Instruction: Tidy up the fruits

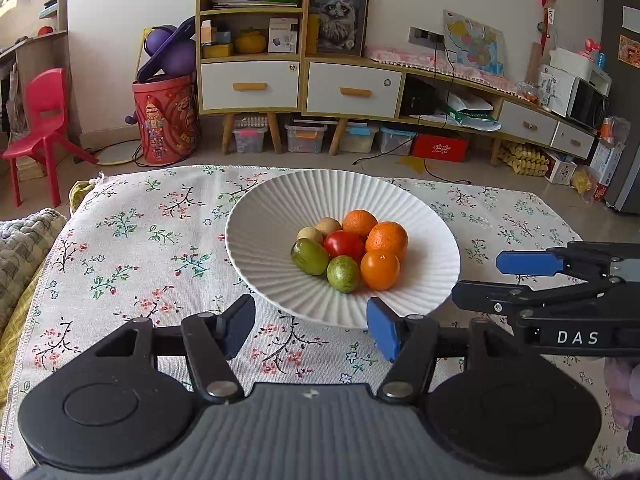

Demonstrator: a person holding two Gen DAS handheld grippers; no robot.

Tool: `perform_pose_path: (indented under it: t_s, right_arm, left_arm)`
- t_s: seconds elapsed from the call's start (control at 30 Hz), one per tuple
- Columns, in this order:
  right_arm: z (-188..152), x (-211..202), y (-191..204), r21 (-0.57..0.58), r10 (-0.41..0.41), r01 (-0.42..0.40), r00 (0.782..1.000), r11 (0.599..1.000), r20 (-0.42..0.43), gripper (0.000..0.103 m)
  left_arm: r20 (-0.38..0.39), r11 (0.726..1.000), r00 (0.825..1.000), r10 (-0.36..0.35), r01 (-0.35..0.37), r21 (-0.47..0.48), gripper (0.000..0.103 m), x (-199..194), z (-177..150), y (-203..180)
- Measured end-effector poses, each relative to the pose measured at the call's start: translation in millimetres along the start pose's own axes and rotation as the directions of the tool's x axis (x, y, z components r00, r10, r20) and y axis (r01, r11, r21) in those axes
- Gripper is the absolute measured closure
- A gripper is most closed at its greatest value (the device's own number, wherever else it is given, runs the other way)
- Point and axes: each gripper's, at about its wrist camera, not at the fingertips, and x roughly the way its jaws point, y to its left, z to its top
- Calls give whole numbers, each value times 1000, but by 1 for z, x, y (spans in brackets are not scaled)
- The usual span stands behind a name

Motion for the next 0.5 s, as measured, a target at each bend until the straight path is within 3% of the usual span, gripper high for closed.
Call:
perform_pose_path:
  t_s: [0.17, 0.37, 0.5]
  right_arm:
    - [-6, -6, -2, 14, -26, 27, 999, 1000, -31, 34]
    - [-10, -15, -2, 34, -56, 58, 997, 998, -61, 20]
    - [-11, -21, 1, 37, -93, 97, 992, 995, -89, 10]
  left_arm:
    - [-22, 1000, 999, 22, -23, -4, 28, -7, -5, -3]
    - [-51, 997, 996, 72, -74, -33, 14, -14, -12, -8]
    - [-62, 991, 992, 108, -112, -67, 11, -20, -13, -11]
